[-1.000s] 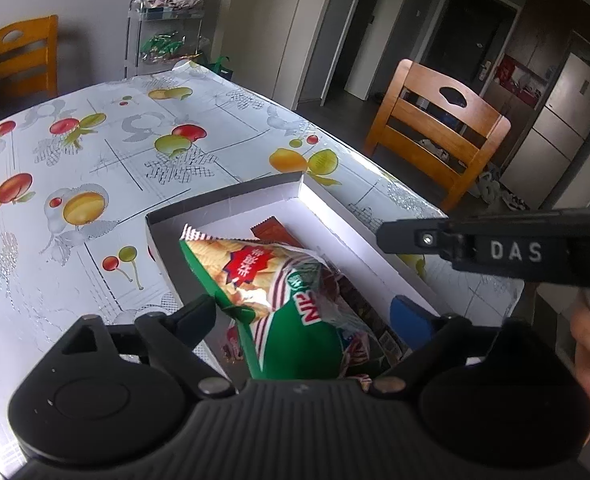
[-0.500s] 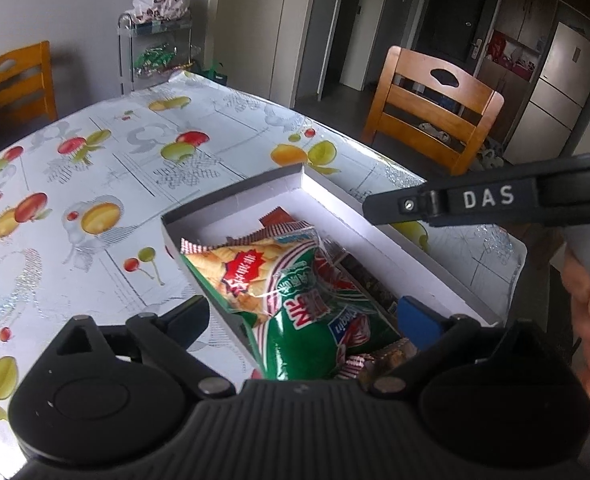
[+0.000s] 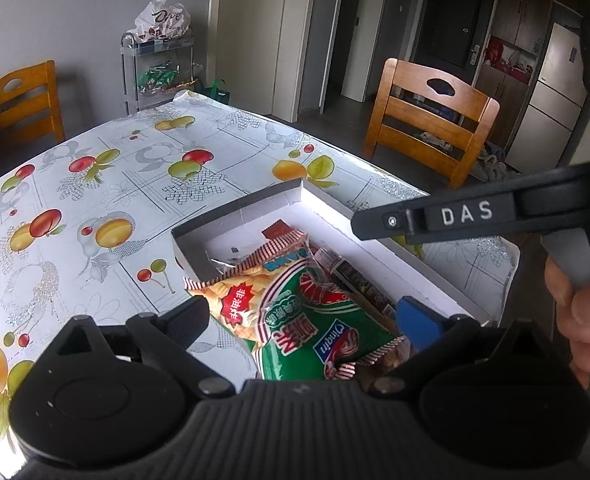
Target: Organize snacks
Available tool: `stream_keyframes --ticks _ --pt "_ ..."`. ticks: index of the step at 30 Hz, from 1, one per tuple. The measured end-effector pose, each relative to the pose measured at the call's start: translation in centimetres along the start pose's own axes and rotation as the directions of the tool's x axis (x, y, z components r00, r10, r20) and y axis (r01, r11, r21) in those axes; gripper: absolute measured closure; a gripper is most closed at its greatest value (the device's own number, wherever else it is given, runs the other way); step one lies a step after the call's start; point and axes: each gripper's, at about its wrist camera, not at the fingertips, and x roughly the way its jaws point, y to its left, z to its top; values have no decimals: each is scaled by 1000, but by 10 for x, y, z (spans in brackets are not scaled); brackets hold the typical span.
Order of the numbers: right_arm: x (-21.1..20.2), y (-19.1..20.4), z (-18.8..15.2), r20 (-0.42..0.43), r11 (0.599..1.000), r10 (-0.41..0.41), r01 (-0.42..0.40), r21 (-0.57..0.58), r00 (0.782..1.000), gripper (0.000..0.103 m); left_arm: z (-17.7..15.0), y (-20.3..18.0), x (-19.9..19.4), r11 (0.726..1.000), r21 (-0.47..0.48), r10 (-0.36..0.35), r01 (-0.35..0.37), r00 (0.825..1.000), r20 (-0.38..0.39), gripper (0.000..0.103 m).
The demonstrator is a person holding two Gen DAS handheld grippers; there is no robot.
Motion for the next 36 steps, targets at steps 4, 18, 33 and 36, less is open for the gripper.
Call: stream_keyframes --ticks 4,18,33,36 --pt "-3 -2 -4 -3 1000 -13 13 -3 1000 49 -1 1 -2 1000 -12 -5 5 1000 2 2" --pt "-8 2 -6 5 1000 -13 13 -7 1000 39 -6 -6 -21 1000 13 -8 7 999 40 2" --pt "-11 6 -7 7 1000 -7 7 -13 1000 30 -9 -4 -31 1000 5 4 -4 999 48 1" --pt "-12 8 -8 8 1000 -3 3 -17 1000 29 -9 -3 -32 1000 2 0 0 999 46 1"
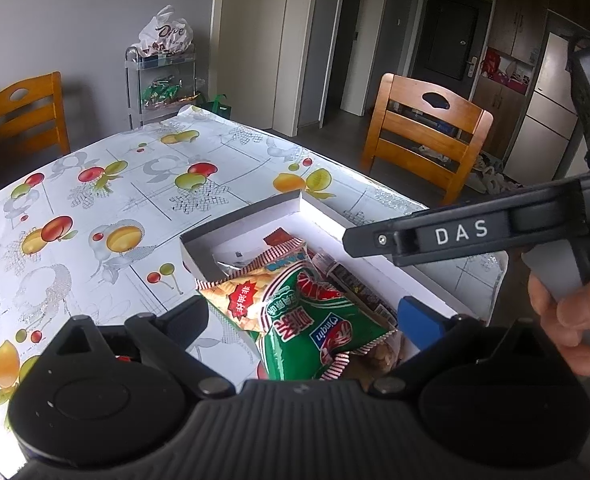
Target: Organize snacks
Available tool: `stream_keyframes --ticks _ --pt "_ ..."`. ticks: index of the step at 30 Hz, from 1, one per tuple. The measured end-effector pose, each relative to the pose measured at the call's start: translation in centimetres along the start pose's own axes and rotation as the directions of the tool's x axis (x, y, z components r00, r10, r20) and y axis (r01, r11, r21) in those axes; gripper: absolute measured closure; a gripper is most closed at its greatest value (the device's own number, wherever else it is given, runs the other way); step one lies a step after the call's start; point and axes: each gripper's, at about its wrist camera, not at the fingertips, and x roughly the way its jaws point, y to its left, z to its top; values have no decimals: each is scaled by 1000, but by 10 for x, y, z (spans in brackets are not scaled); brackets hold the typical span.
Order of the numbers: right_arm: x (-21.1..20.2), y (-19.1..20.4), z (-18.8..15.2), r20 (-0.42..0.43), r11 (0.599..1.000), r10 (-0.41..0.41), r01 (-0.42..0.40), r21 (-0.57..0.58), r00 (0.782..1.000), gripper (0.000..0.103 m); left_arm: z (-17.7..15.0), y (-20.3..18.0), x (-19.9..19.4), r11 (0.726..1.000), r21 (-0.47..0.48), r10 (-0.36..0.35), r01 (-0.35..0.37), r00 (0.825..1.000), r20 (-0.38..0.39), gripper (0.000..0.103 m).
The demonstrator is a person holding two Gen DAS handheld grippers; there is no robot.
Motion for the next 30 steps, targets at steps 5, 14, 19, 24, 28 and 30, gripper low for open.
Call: stream_keyframes --ticks 5,14,19,24,28,30 --pt "-2 3 -1 1 1000 6 -6 -2 1000 28 -1 2 -2 1000 -25 -18 18 1000 3 1" --pt "-3 6 -1 1 1000 -2 2 -8 1000 26 -1 5 -1 999 -28 -19 19 1000 2 1" --pt "-4 9 0 12 1000 -9 9 -3 1000 25 0 7 -1 1000 -7 -18 18 1000 3 1" --pt "-5 9 -1 17 1000 -16 16 -2 1000 24 2 7 0 1000 19 -7 7 1000 5 1" --pt "-6 8 -1 21 1000 -23 23 5 1000 24 2 7 1 999 35 3 -3 1000 6 1" --pt "-6 7 -1 22 1000 -26 26 8 999 24 3 7 1 999 37 4 -5 1000 7 1"
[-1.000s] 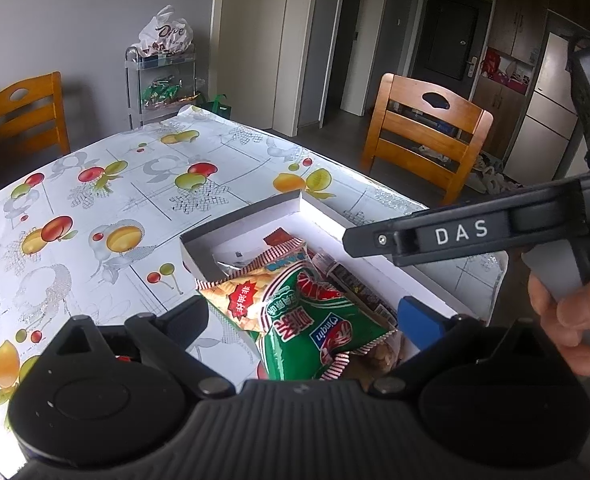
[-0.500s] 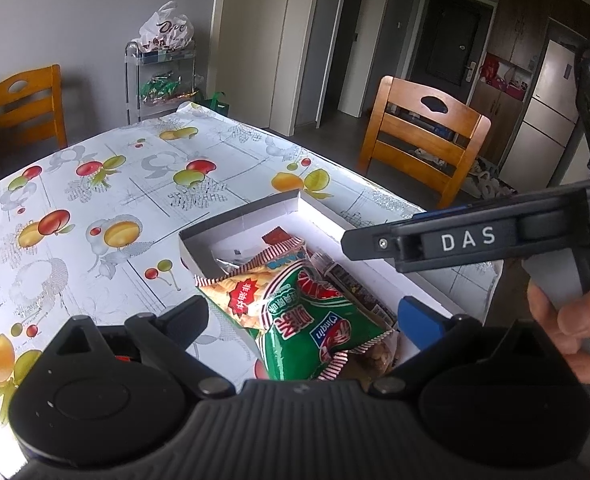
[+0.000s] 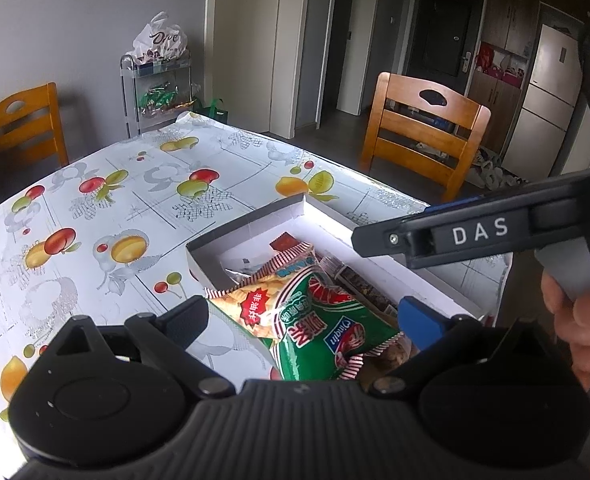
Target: Organize snacks
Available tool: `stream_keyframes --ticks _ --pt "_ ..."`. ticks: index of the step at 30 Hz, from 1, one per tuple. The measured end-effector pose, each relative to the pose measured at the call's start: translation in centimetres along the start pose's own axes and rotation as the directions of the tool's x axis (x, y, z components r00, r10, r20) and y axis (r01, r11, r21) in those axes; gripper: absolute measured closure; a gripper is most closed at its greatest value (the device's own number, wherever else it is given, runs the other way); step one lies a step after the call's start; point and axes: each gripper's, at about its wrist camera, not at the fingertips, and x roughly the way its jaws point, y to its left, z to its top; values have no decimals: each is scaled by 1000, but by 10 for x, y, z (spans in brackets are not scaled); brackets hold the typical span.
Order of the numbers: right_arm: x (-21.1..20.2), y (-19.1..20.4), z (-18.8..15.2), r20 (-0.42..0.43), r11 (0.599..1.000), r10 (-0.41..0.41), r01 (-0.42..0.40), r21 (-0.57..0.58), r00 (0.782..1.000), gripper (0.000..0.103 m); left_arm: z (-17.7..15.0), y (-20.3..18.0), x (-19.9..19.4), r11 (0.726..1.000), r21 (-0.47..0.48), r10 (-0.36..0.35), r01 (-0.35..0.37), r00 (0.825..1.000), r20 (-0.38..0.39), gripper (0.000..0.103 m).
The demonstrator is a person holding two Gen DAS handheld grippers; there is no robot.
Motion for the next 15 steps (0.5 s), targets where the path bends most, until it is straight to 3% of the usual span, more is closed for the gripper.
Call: stream_keyframes --ticks 15 --pt "-3 -6 -4 2 1000 -3 3 8 1000 21 -3 -5 -1 1000 -13 3 -3 1000 -7 1"
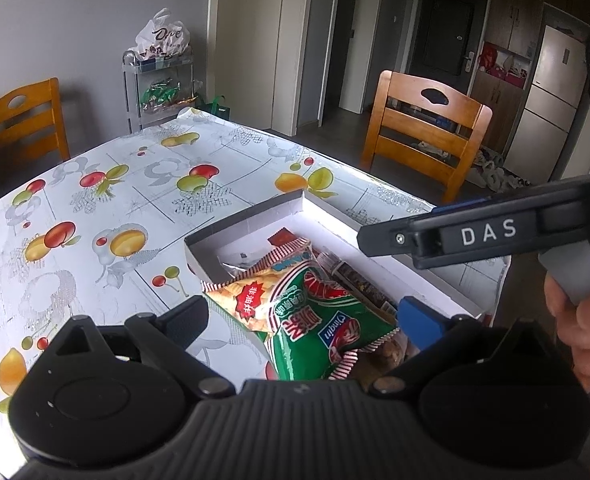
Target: Organize snacks
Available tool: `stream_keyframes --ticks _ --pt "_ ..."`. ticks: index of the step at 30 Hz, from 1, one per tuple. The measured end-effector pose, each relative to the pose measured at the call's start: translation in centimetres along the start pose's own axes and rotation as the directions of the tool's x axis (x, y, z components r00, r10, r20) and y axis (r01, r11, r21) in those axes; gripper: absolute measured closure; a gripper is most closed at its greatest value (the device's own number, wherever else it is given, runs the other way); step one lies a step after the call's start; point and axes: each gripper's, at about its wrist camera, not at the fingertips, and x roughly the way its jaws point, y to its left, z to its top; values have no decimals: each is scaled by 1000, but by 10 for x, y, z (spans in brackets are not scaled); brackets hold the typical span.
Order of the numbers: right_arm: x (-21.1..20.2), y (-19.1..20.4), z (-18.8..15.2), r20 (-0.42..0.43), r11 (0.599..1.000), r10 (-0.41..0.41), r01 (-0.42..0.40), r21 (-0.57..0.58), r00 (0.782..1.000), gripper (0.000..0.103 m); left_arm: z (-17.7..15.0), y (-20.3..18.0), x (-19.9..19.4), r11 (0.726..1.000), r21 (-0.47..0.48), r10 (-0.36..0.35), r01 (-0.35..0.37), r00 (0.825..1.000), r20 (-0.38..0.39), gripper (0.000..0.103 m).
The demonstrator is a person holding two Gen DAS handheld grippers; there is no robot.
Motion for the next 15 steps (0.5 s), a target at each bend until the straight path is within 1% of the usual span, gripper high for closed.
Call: stream_keyframes --ticks 12,15 --pt "-2 -1 -5 -7 1000 2 -2 -1 1000 21 -4 -6 -4 1000 -2 -9 9 1000 11 1" --pt "-2 -1 -5 -5 1000 1 -1 0 1000 21 -3 -8 -3 1000 0 -9 9 1000 2 1"
